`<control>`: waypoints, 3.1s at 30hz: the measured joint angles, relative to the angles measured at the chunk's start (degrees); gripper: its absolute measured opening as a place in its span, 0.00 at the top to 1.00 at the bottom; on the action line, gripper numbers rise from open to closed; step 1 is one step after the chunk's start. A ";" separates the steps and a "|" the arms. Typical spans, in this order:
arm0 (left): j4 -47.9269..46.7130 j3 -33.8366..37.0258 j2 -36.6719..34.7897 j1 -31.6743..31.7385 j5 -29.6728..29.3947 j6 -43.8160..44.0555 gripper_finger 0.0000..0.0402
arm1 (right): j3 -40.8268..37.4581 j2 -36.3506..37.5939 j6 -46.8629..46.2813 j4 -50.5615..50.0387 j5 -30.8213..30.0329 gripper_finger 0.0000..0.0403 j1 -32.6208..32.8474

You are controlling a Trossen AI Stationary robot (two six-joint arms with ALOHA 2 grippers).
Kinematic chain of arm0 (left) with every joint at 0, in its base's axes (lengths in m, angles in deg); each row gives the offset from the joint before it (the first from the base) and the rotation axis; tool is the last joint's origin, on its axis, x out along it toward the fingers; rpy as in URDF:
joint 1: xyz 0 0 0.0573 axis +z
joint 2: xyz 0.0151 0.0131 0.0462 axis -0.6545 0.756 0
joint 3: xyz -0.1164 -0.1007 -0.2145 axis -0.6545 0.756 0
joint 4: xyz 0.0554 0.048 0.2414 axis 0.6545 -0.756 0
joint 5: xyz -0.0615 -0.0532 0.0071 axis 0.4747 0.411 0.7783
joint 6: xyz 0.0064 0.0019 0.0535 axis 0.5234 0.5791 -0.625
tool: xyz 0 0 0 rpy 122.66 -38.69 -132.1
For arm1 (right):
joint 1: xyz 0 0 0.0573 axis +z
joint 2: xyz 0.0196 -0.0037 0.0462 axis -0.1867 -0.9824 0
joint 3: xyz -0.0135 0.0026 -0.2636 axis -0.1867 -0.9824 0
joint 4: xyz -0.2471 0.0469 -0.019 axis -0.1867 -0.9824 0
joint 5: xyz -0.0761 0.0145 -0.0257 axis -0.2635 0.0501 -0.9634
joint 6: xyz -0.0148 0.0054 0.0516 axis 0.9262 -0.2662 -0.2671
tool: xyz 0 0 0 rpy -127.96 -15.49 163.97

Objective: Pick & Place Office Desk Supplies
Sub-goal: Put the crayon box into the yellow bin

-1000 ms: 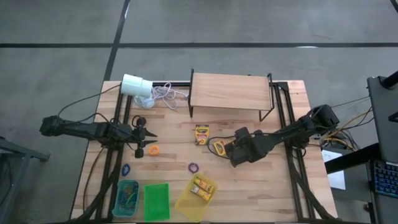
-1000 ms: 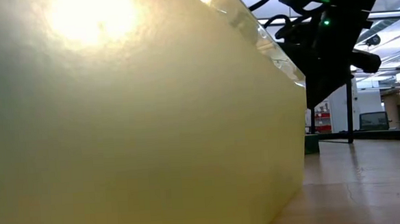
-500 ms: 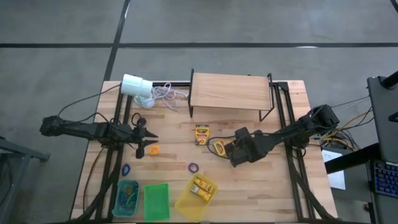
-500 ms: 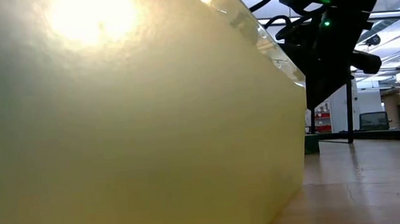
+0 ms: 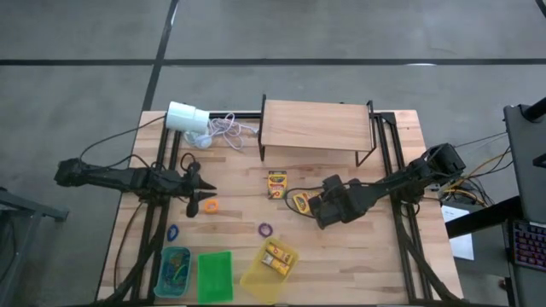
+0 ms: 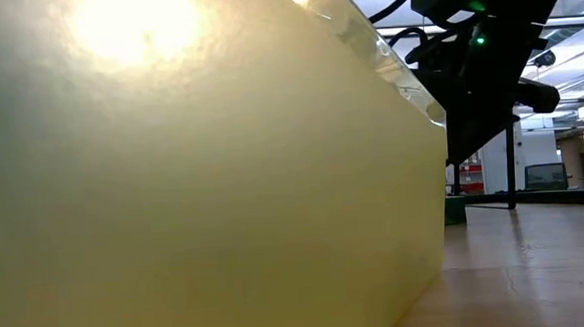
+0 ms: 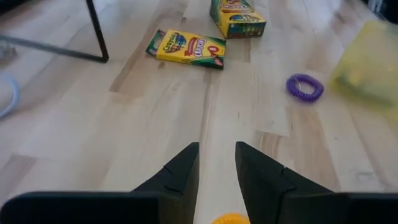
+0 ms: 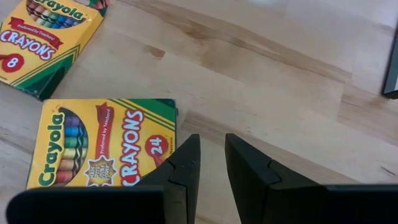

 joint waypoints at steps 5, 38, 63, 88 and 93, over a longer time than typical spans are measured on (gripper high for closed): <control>4.34 0.13 -0.01 0.00 -0.02 25.24 0.73 | -0.10 0.00 0.02 0.15 0.00 0.82 0.00; 27.70 -2.19 17.48 -0.09 2.58 43.65 0.73 | -0.97 0.00 6.70 7.53 1.83 0.85 -0.04; 28.17 -36.48 71.72 0.03 8.15 34.82 0.73 | -7.09 0.00 7.23 17.02 3.35 0.87 0.00; 31.35 -52.07 90.17 0.54 4.91 32.27 0.73 | -10.94 0.07 5.09 22.37 2.71 0.87 0.00; 31.38 -52.30 90.28 0.66 4.90 31.56 0.73 | -11.13 0.07 5.09 22.54 2.73 0.87 0.00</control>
